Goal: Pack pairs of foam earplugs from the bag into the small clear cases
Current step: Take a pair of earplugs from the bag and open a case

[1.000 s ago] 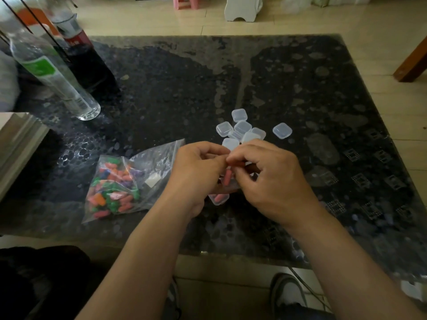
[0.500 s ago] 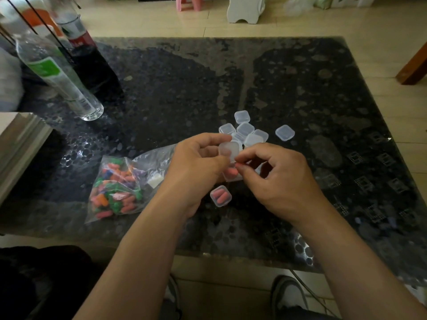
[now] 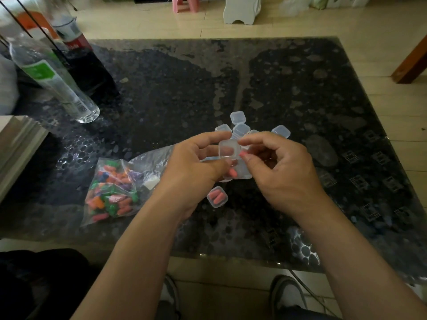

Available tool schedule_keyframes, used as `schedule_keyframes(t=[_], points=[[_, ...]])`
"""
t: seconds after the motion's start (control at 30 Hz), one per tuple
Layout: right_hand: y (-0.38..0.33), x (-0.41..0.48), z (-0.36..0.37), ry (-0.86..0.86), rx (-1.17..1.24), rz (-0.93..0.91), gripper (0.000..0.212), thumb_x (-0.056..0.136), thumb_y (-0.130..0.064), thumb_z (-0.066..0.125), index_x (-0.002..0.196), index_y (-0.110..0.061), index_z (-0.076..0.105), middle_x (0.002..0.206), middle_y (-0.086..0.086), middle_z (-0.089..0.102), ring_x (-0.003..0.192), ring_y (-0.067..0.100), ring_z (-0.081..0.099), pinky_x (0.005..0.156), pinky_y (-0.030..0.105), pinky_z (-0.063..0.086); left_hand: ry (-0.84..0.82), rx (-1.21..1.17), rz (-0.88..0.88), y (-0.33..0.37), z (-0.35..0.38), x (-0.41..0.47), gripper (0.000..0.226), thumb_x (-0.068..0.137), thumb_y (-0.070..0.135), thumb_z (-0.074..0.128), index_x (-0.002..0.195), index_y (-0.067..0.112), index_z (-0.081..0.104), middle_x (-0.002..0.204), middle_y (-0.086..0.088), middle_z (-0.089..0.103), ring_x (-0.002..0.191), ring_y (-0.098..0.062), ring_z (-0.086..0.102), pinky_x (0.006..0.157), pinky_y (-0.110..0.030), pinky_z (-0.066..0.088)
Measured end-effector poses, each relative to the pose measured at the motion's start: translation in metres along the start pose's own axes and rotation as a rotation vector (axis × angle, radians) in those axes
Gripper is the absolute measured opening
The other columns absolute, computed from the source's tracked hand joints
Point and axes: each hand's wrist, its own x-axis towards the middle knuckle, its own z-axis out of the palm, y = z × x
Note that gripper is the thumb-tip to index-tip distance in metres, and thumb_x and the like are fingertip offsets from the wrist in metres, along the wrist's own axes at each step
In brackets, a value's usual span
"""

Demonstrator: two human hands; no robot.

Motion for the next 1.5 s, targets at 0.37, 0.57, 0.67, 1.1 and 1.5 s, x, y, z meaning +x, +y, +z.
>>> schedule_keyframes(t=[0.37, 0.57, 0.67, 1.1, 1.5], points=[[-0.003, 0.001, 0.0, -0.038, 0.027, 0.097, 0.009, 0.084, -0.024, 0.082, 0.087, -0.026, 0.074, 0.083, -0.014, 0.072, 0.079, 0.003, 0.069, 0.066, 0.015, 0.054, 0.017, -0.028, 0.044, -0.001, 0.002, -0.001, 0.045, 0.089, -0.008, 0.07, 0.126, 0.019, 0.068, 0.103, -0.004, 0.077, 0.088, -0.028, 0.077, 0.08, -0.036, 0.063], [-0.008, 0.0, 0.0, -0.121, 0.058, 0.112, 0.021, 0.089, -0.02, 0.072, 0.079, -0.037, 0.077, 0.086, -0.021, 0.075, 0.081, 0.001, 0.071, 0.074, 0.022, 0.057, 0.049, -0.049, 0.057, -0.002, 0.002, 0.001, 0.051, 0.085, -0.015, 0.069, 0.126, 0.016, 0.069, 0.107, -0.01, 0.076, 0.086, -0.021, 0.076, 0.081, -0.035, 0.062], [-0.009, 0.001, 0.0, -0.1, 0.03, 0.12, 0.021, 0.087, -0.018, 0.073, 0.078, -0.037, 0.076, 0.083, -0.021, 0.074, 0.074, 0.001, 0.069, 0.066, 0.014, 0.051, 0.058, -0.015, 0.071, -0.001, 0.001, 0.0, 0.056, 0.081, -0.016, 0.073, 0.126, 0.018, 0.069, 0.108, -0.009, 0.076, 0.087, -0.02, 0.076, 0.085, -0.04, 0.062], [-0.026, 0.006, -0.007, -0.17, 0.621, 0.684, 0.026, 0.104, -0.029, 0.054, 0.101, -0.011, 0.072, 0.083, 0.012, 0.075, 0.07, 0.026, 0.073, 0.067, 0.038, 0.061, 0.061, 0.109, 0.166, -0.003, 0.009, -0.002, 0.035, 0.084, -0.018, 0.067, 0.098, 0.013, 0.073, 0.091, -0.007, 0.078, 0.074, -0.022, 0.076, 0.071, -0.036, 0.065], [-0.022, 0.007, -0.011, -0.098, 0.706, 0.697, 0.007, 0.097, -0.009, 0.064, 0.093, -0.005, 0.068, 0.078, 0.01, 0.076, 0.068, 0.02, 0.074, 0.063, 0.03, 0.062, 0.058, 0.131, 0.189, -0.003, 0.012, -0.002, 0.04, 0.083, -0.021, 0.065, 0.101, 0.013, 0.075, 0.096, 0.0, 0.08, 0.093, -0.014, 0.077, 0.087, -0.032, 0.062]])
